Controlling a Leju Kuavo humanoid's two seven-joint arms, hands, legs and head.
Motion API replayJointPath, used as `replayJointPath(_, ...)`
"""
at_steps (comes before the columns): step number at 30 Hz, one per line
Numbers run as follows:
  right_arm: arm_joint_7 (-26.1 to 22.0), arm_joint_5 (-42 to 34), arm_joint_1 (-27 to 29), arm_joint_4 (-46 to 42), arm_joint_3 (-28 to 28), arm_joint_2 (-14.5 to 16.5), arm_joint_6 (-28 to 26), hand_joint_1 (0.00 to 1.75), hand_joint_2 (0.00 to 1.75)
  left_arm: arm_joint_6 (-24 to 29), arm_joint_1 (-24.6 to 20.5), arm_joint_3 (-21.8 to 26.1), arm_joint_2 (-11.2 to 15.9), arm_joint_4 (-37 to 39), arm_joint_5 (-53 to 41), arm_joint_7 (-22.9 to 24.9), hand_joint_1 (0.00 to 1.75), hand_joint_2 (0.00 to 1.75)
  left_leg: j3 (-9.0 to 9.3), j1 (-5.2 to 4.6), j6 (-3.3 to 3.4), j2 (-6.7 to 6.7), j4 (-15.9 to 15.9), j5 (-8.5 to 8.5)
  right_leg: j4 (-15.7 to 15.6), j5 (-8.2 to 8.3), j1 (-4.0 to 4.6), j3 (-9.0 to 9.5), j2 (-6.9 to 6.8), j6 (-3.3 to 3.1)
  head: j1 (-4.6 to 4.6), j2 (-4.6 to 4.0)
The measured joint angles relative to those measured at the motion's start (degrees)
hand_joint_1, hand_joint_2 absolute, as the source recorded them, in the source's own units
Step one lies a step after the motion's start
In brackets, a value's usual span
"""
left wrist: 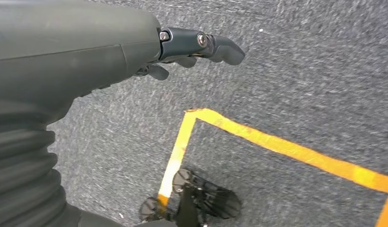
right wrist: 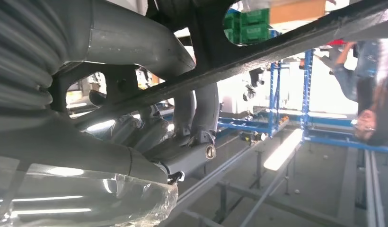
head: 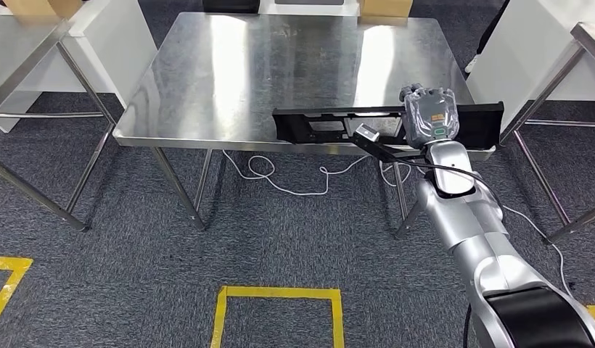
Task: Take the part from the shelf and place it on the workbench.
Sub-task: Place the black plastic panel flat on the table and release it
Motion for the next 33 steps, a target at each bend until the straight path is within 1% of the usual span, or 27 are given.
replayJointPath(2,-0.07,0.03,0.14,0.25,-0.02,0.01,0.03,1.75,1.75,-0.16,0.06,0.09,-0.03,0.00,0.04,-0.14,0.00,1.75,0.24,-0.02,0.06,-0.16,0.03,-0.53,6.91,-2.48,-0.23,-5.26,-0.01,0.00,0.04,0.00)
replayJointPath(3,-0.08,0.04,0.31,0.44,-0.02,-0.01,0.05,1.75,1.75,-0.26,0.17,0.11,-0.07,0.00,0.04,-0.20,0.00,1.75,0.50,-0.01,-0.04,-0.27,0.05,-0.90,8.27,-3.24,-0.37,-7.09,-0.02,0.22,0.04,0.00)
replayJointPath(4,-0.09,0.05,0.44,0.63,-0.04,-0.03,0.07,1.75,1.75,-0.37,0.32,0.13,-0.13,0.00,0.03,-0.25,0.00,1.75,0.91,0.01,-0.21,-0.38,0.08,-1.33,7.44,-3.01,-0.52,-7.80,-0.06,0.58,0.07,0.00)
replayJointPath(5,-0.10,0.05,0.51,0.79,-0.08,-0.05,0.08,1.75,1.75,-0.46,0.45,0.15,-0.20,0.00,-0.01,-0.27,0.00,1.75,1.44,0.04,-0.44,-0.48,0.15,-1.83,4.43,-1.51,-0.73,-7.38,-0.14,1.14,0.06,0.00)
replayJointPath(7,-0.14,-0.02,0.54,1.10,-0.25,-0.22,0.08,1.75,1.75,-0.56,0.56,0.21,-0.28,0.01,-0.13,-0.26,0.00,1.75,2.42,-0.04,-1.08,-0.64,0.43,-2.98,-4.01,3.80,-1.09,-5.07,-0.65,2.17,0.10,0.00)
replayJointPath(8,-0.16,-0.08,0.53,1.26,-0.34,-0.35,0.08,1.75,1.75,-0.56,0.54,0.25,-0.29,0.02,-0.19,-0.25,0.00,1.75,2.70,-0.14,-1.42,-0.69,0.56,-3.55,-7.01,5.81,-1.15,-4.06,-0.95,2.02,0.14,0.00)
replayJointPath(9,-0.17,-0.15,0.55,1.43,-0.43,-0.47,0.07,1.75,1.75,-0.57,0.50,0.28,-0.25,0.02,-0.26,-0.22,0.00,1.75,2.82,-0.28,-1.76,-0.69,0.65,-4.08,-8.61,7.12,-1.10,-3.46,-1.12,1.54,0.16,0.00)
replayJointPath(11,-0.19,-0.26,0.60,1.64,-0.61,-0.60,0.04,1.75,1.75,-0.56,0.48,0.34,-0.11,0.02,-0.33,-0.13,0.00,1.75,2.90,-0.24,-2.31,-0.61,1.18,-4.78,-8.84,7.35,-1.27,-2.91,-0.95,0.08,0.10,0.00)
replayJointPath(12,-0.20,-0.31,0.62,1.69,-0.73,-0.62,0.01,1.75,1.75,-0.56,0.48,0.35,0.00,0.01,-0.37,-0.09,0.00,1.75,2.74,-0.11,-2.60,-0.45,1.96,-4.98,-8.76,7.32,-1.41,-2.59,-0.72,-0.37,0.05,0.00)
replayJointPath(13,-0.20,-0.36,0.59,1.72,-0.85,-0.68,-0.01,1.75,1.75,-0.56,0.47,0.36,0.04,0.01,-0.38,-0.07,0.00,1.75,2.13,0.09,-2.90,-0.29,3.60,-5.11,-8.65,7.06,-1.56,-2.22,-0.57,-0.84,0.00,0.00)
replayJointPath(14,-0.22,-0.39,0.56,1.73,-0.94,-0.73,-0.03,1.75,1.75,-0.56,0.44,0.37,0.07,0.00,-0.40,-0.06,0.00,1.75,0.78,0.30,-3.26,-0.13,6.17,-5.50,-8.59,6.70,-1.57,-1.73,-0.46,-1.28,-0.06,0.00)
replayJointPath(15,-0.23,-0.42,0.54,1.78,-0.99,-0.78,-0.04,1.75,1.75,-0.56,0.42,0.37,0.06,0.01,-0.40,-0.05,0.00,1.75,-1.34,0.50,-3.61,0.01,9.73,-6.30,-8.60,6.27,-1.48,-1.25,-0.40,-1.59,-0.05,0.00)
replayJointPath(17,-0.33,-0.43,0.64,1.98,-1.01,-0.81,-0.05,1.75,1.75,-0.56,0.50,0.39,0.04,0.02,-0.40,-0.05,0.00,1.75,-6.30,0.85,-4.16,0.05,16.73,-9.30,-8.60,5.28,-1.33,-0.23,-0.26,-1.75,-0.10,0.00)
replayJointPath(18,-0.38,-0.43,0.77,2.13,-1.01,-0.80,-0.05,1.75,1.75,-0.56,0.56,0.40,0.05,0.02,-0.40,-0.05,0.00,1.75,-8.10,0.95,-4.29,0.05,18.31,-10.54,-8.60,4.70,-1.28,0.44,-0.14,-1.70,-0.10,0.00)
replayJointPath(19,-0.43,-0.43,0.88,2.26,-1.01,-0.79,-0.05,1.75,1.75,-0.56,0.60,0.41,0.05,0.02,-0.39,-0.05,0.00,1.75,-8.99,1.00,-4.27,0.06,18.02,-10.80,-8.60,4.09,-1.23,1.20,-0.05,-1.61,-0.10,0.00)
replayJointPath(20,-0.46,-0.43,0.96,2.37,-1.01,-0.77,-0.05,1.75,1.75,-0.57,0.62,0.41,0.05,0.02,-0.36,-0.05,0.00,1.75,-8.90,1.02,-4.09,0.06,15.76,-9.64,-8.60,3.43,-1.17,2.09,0.01,-1.51,-0.10,0.00)
replayJointPath(21,-0.48,-0.43,0.97,2.46,-1.01,-0.71,-0.05,1.75,1.75,-0.57,0.63,0.43,0.07,0.02,-0.32,-0.06,0.00,1.75,-8.06,0.97,-3.73,0.06,12.07,-7.12,-8.63,2.73,-1.10,3.06,0.03,-1.40,-0.10,0.00)
replayJointPath(22,-0.49,-0.43,0.94,2.55,-1.01,-0.64,-0.04,1.75,1.75,-0.58,0.67,0.45,0.10,0.03,-0.28,-0.07,0.00,1.75,-6.93,0.85,-3.20,0.06,7.90,-3.47,-8.67,2.07,-1.01,3.86,0.05,-1.28,-0.09,0.00)
replayJointPath(23,-0.50,-0.43,0.86,2.65,-1.00,-0.49,-0.03,1.75,1.75,-0.58,0.71,0.47,0.16,0.04,-0.25,-0.07,0.00,1.75,-5.94,0.66,-2.66,0.02,4.60,-0.50,-8.80,1.40,-0.86,4.57,0.13,-1.06,-0.04,0.00)
replayJointPath(24,-0.50,-0.42,0.75,2.75,-1.00,-0.36,-0.02,1.75,1.75,-0.58,0.75,0.49,0.22,0.05,-0.24,-0.08,0.00,1.75,-5.23,0.43,-2.25,-0.01,2.51,1.51,-9.01,0.83,-0.72,5.15,0.21,-0.77,0.02,0.00)
replayJointPath(25,-0.51,-0.42,0.63,2.85,-1.02,-0.28,-0.02,1.75,1.75,-0.58,0.77,0.50,0.28,0.05,-0.23,-0.09,0.00,1.75,-4.86,0.23,-1.84,-0.04,1.45,2.34,-8.95,0.63,-0.55,5.61,0.30,-0.36,0.02,0.00)
replayJointPath(27,-0.51,-0.41,0.35,2.93,-1.14,-0.23,-0.03,1.75,1.75,-0.61,0.70,0.51,0.30,0.04,-0.23,-0.17,0.00,1.75,-3.70,-0.02,-1.08,-0.08,0.95,1.66,-8.31,0.71,-0.27,6.05,0.32,0.46,0.05,0.00)
replayJointPath(28,-0.51,-0.40,0.20,2.95,-1.23,-0.26,-0.04,1.75,1.75,-0.63,0.66,0.51,0.27,0.03,-0.23,-0.22,0.00,1.75,-2.99,-0.07,-0.63,-0.11,0.60,1.48,-6.84,0.88,-0.20,5.52,0.25,0.72,0.10,0.00)
replayJointPath(29,-0.51,-0.38,0.02,2.98,-1.29,-0.28,-0.04,1.75,1.75,-0.66,0.60,0.51,0.23,0.02,-0.24,-0.27,0.00,1.75,-2.28,-0.10,-0.22,-0.16,0.46,1.29,-4.33,0.79,-0.19,4.08,0.16,0.84,0.18,0.00)
replayJointPath(31,-0.51,-0.36,-0.15,3.07,-1.34,-0.40,-0.05,1.75,1.75,-0.69,0.45,0.51,0.20,0.00,-0.24,-0.33,0.00,1.75,-1.57,-0.18,0.29,-0.34,0.33,0.65,3.36,-0.70,-0.26,-1.10,0.02,0.49,0.27,0.00)
replayJointPath(32,-0.51,-0.35,-0.12,3.16,-1.34,-0.48,-0.05,1.75,1.75,-0.69,0.40,0.51,0.20,0.00,-0.24,-0.34,0.00,1.75,-1.30,-0.23,0.43,-0.48,0.33,0.20,6.99,-2.15,-0.28,-4.05,0.00,0.21,0.30,0.00)
replayJointPath(33,-0.51,-0.34,-0.02,3.29,-1.35,-0.55,-0.05,1.75,1.75,-0.69,0.42,0.52,0.20,0.01,-0.24,-0.36,0.00,1.75,-0.89,-0.28,0.45,-0.62,0.34,-0.30,9.13,-3.64,-0.30,-6.43,0.00,0.01,0.31,0.00)
